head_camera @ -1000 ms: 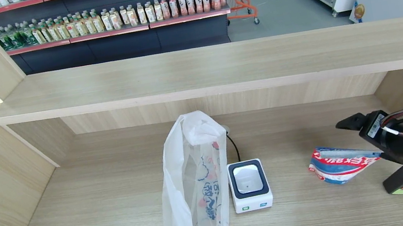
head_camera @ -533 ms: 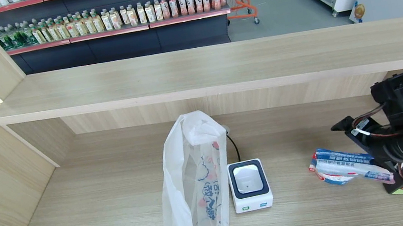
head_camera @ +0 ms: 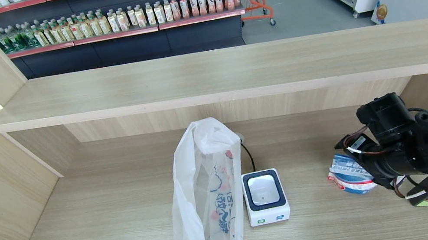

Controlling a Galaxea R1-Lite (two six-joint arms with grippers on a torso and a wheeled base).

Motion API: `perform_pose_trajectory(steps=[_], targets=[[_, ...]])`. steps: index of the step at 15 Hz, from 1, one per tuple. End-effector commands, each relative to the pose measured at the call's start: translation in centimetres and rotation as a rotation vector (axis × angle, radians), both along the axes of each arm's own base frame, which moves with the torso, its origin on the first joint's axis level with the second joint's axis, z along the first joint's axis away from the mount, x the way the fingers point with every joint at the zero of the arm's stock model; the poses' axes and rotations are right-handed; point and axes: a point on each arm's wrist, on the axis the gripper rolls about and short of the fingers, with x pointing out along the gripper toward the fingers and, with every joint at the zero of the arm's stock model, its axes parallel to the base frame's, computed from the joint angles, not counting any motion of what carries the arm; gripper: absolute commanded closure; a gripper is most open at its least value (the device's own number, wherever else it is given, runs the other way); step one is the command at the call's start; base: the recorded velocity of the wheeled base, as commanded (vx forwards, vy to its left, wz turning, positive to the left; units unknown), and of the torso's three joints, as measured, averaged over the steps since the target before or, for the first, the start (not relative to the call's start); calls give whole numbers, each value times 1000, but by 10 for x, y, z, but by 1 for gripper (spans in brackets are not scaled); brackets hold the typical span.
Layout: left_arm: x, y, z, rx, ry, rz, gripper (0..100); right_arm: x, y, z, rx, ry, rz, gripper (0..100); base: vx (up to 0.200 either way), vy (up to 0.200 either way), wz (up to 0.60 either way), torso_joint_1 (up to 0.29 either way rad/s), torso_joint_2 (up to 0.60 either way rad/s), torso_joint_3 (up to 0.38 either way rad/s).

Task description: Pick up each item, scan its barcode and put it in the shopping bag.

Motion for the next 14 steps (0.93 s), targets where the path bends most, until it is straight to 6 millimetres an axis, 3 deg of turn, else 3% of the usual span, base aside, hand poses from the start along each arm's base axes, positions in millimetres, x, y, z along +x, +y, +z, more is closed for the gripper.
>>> perform_pose_trajectory(steps=[1,4,5,10,14], targets=[[0,0,0,1,0,1,0,5,1,-7,-6,9,-6,0,0,0,0,0,0,0],[0,0,0,1,0,-1,0,8,-1,-14,-23,28,-23,0,0,0,0,0,0,0],[0,0,0,0,0,1,0,8,-1,-16,-25,34,-24,100,0,0,0,0,0,0],[0,0,0,1,0,1,0,21,5,-30,-70,65,-12,100,0,0,0,0,0,0],[0,0,0,0,0,1,0,11,21,-23,-187,65,163,100,0,0,0,0,0,0]])
